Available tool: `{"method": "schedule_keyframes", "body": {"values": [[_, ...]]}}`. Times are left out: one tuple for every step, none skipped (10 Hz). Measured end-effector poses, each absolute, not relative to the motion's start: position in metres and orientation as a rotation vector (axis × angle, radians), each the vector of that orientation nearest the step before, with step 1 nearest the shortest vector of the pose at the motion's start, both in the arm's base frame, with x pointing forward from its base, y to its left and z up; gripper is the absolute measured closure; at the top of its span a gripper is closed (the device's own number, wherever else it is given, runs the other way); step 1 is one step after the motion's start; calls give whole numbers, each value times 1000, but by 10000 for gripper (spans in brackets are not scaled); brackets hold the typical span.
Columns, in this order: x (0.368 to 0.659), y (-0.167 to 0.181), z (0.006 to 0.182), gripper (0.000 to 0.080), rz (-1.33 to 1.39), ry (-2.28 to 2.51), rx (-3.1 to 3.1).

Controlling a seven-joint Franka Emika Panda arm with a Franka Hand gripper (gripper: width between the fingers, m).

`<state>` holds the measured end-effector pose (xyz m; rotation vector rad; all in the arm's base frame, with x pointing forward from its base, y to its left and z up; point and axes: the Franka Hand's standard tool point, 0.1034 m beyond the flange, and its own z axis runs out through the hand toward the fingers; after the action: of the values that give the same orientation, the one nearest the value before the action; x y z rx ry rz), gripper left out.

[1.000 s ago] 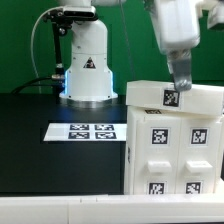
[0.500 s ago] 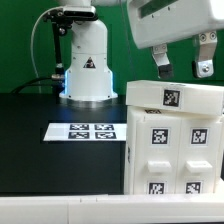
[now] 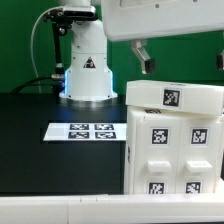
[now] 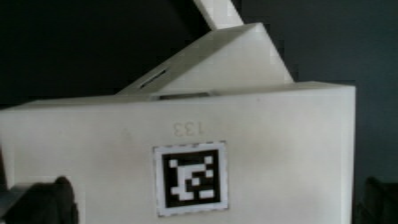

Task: Assemble cabinet

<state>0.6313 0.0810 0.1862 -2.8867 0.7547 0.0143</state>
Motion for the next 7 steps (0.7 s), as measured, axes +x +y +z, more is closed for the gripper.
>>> {"method": "schedule_keyframes", "body": {"values": [[631,79,185,3,-9,499,-2974],[631,80,184,3,-21,193,-3057],[632,82,185,3,10,-103,-3087],[633,85,184,3,74,-432,-3094],[635,87,185,3,59,-550,-3078],[635,84,184,3,61,-671,-3056],[636,82,183,3,53,-822,-3026]]}}
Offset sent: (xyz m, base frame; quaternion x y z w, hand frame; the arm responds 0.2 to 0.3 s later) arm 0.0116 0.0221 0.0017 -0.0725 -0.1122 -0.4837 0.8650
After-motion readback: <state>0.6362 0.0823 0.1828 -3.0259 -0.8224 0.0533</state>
